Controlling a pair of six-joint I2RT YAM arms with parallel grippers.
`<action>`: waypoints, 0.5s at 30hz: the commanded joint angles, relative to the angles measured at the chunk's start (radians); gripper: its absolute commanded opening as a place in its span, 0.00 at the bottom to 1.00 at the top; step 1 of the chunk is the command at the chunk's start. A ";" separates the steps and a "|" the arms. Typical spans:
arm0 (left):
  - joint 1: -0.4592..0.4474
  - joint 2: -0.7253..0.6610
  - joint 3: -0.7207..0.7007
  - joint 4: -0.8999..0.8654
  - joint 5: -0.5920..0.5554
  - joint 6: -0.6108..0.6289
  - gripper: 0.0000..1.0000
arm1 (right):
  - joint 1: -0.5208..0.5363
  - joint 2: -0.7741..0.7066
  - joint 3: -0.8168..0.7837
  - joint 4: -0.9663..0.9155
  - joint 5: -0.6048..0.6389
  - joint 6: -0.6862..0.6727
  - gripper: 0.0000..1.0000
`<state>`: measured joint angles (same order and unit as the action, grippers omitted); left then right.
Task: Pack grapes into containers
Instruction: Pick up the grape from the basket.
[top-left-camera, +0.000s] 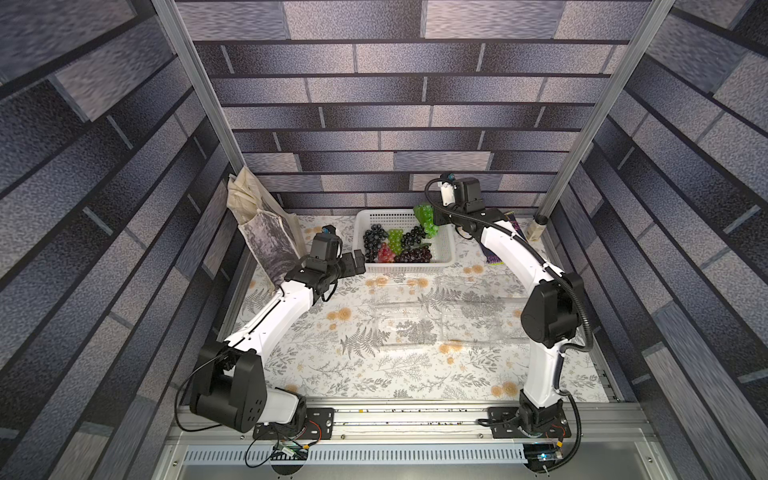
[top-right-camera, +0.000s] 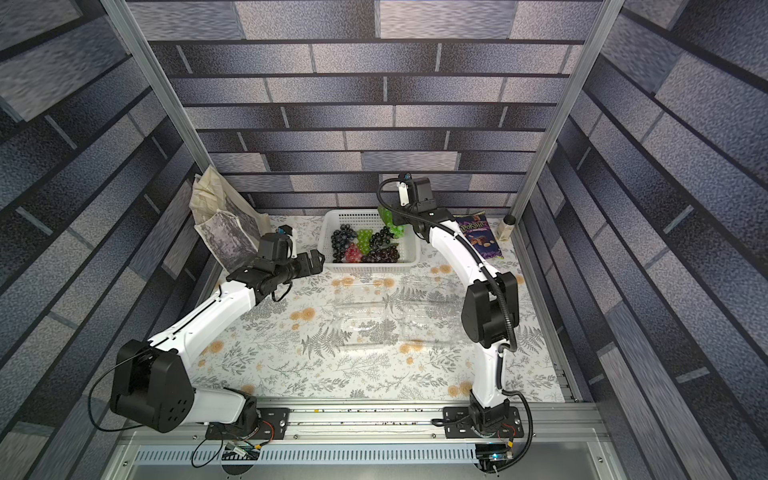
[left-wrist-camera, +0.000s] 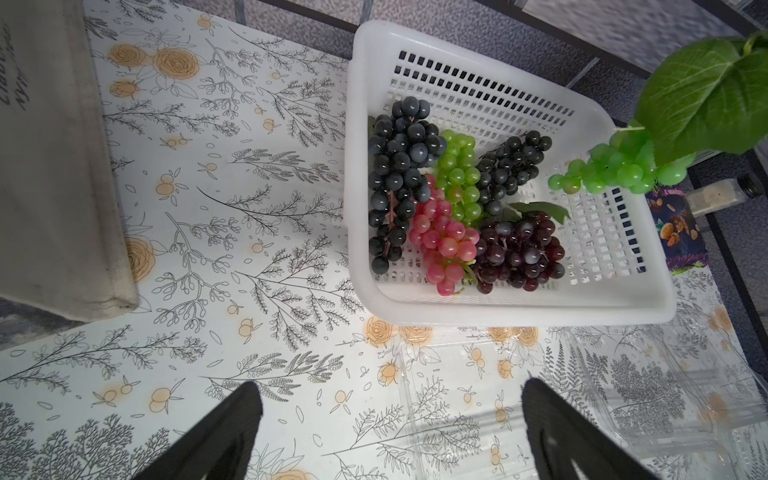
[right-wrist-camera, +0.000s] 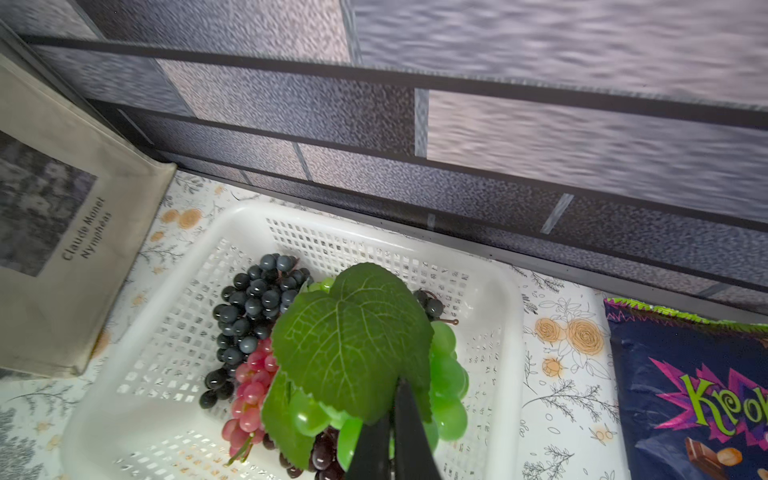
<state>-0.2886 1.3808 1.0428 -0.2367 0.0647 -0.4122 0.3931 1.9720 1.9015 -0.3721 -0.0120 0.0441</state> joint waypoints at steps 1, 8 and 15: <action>-0.013 -0.056 0.046 -0.043 0.006 -0.010 1.00 | 0.011 -0.078 0.051 -0.025 -0.058 0.026 0.00; -0.032 -0.079 0.071 -0.087 -0.021 -0.011 1.00 | 0.022 -0.204 0.065 -0.057 -0.113 0.028 0.00; -0.055 -0.085 0.092 -0.126 -0.052 -0.008 1.00 | 0.031 -0.371 -0.016 -0.055 -0.174 0.032 0.00</action>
<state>-0.3347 1.3228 1.0992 -0.3164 0.0414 -0.4126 0.4152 1.6711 1.9072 -0.4309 -0.1352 0.0631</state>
